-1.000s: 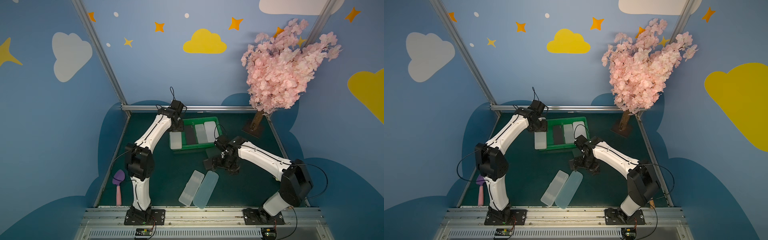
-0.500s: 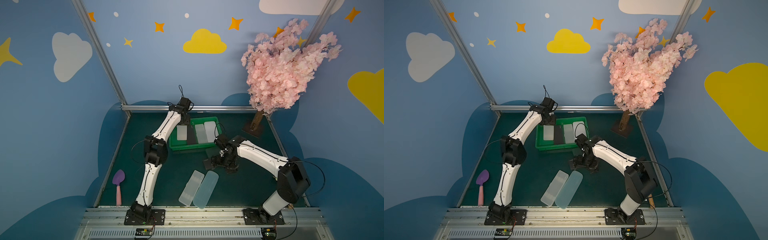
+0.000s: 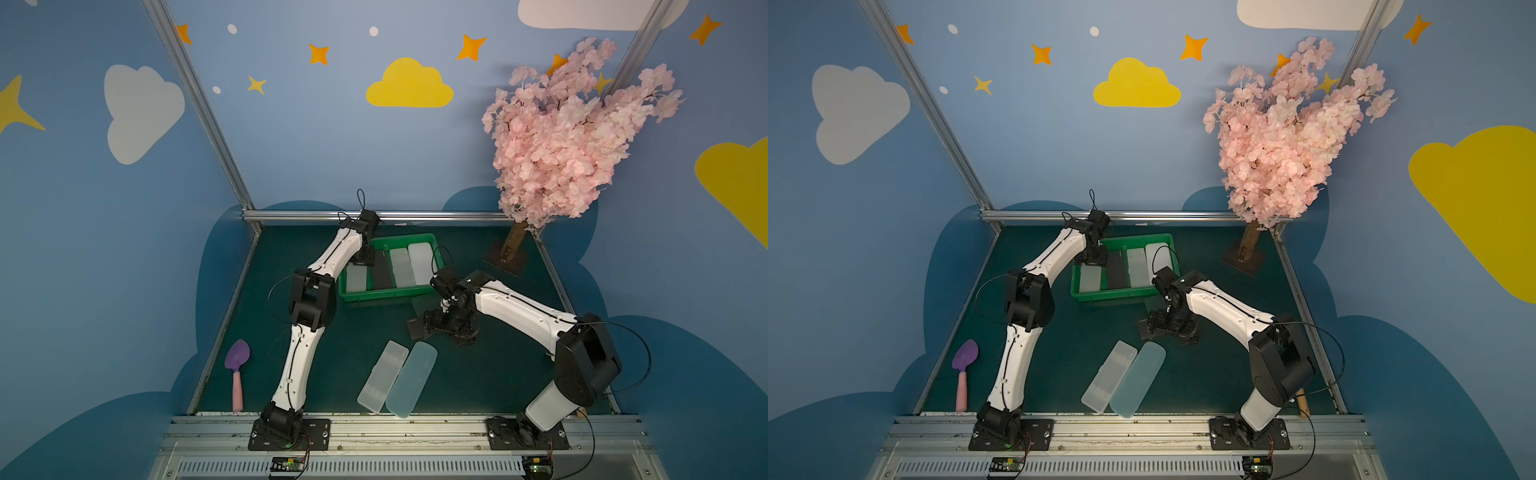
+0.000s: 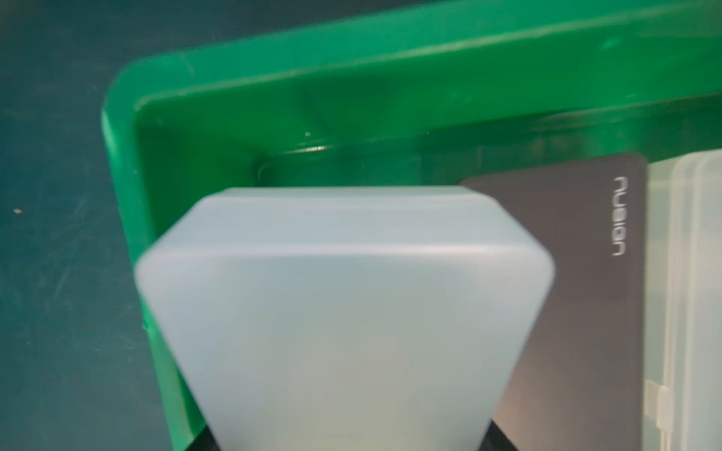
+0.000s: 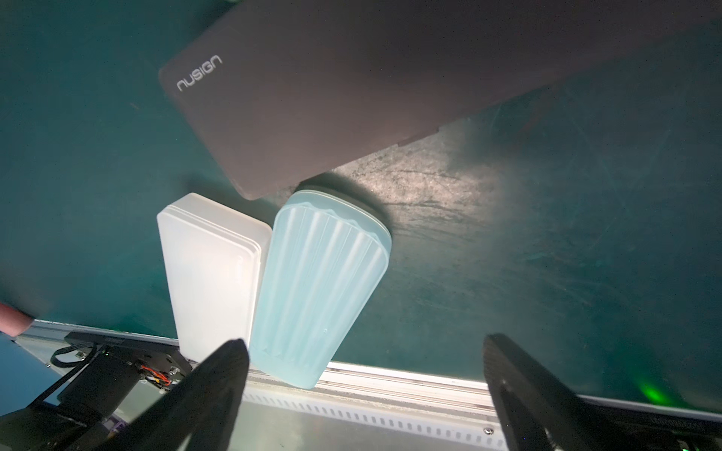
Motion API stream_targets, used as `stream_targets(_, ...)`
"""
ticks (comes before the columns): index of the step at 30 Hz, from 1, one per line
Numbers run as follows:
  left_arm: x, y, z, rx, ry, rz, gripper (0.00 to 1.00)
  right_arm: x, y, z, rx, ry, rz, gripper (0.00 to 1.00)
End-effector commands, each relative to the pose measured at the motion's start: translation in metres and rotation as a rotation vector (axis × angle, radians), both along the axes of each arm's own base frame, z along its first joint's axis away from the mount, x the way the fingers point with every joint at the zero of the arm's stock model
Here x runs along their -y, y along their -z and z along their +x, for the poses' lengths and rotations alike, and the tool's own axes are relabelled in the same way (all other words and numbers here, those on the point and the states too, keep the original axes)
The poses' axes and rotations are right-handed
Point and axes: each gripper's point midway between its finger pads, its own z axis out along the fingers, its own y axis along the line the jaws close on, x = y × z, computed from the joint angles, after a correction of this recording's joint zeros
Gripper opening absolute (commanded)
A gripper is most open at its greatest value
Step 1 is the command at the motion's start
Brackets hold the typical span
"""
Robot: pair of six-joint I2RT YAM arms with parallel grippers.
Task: Put the pencil case into the storage box
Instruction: Place the pencil case at the storage box.
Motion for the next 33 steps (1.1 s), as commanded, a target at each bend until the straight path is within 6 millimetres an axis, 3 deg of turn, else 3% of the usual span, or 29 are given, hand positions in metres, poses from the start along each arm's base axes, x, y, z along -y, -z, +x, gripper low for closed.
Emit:
stream_targets(1, -0.007, 0.002, -0.006, -0.029, -0.052, -0.042, 0.51, 0.002, 0.0, -0.002, -0.006, 0.012, -0.001, 0.98)
stream_targets(6, -0.008, 0.015, -0.006, -0.058, -0.078, -0.076, 0.57, 0.003, 0.002, -0.003, -0.011, 0.013, -0.005, 0.98)
stream_targets(10, -0.009, 0.022, -0.004, -0.074, -0.1, -0.107, 0.68, 0.002, 0.001, -0.002, -0.008, 0.01, -0.002, 0.98)
stream_targets(14, -0.007, 0.021, -0.003, -0.074, -0.099, -0.125, 0.75, 0.001, -0.005, 0.0, 0.008, 0.0, 0.001, 0.98)
stream_targets(22, -0.003, 0.014, 0.0, -0.065, -0.093, -0.162, 0.81, -0.002, -0.019, -0.002, 0.051, -0.015, 0.012, 0.98)
stream_targets(27, 0.001, -0.007, 0.0, -0.038, -0.079, -0.187, 0.82, -0.004, -0.029, -0.007, 0.078, -0.02, 0.02, 0.98)
stream_targets(33, 0.007, -0.061, -0.01, 0.041, -0.04, -0.205, 0.85, -0.011, -0.03, -0.032, -0.026, 0.062, 0.007, 0.98)
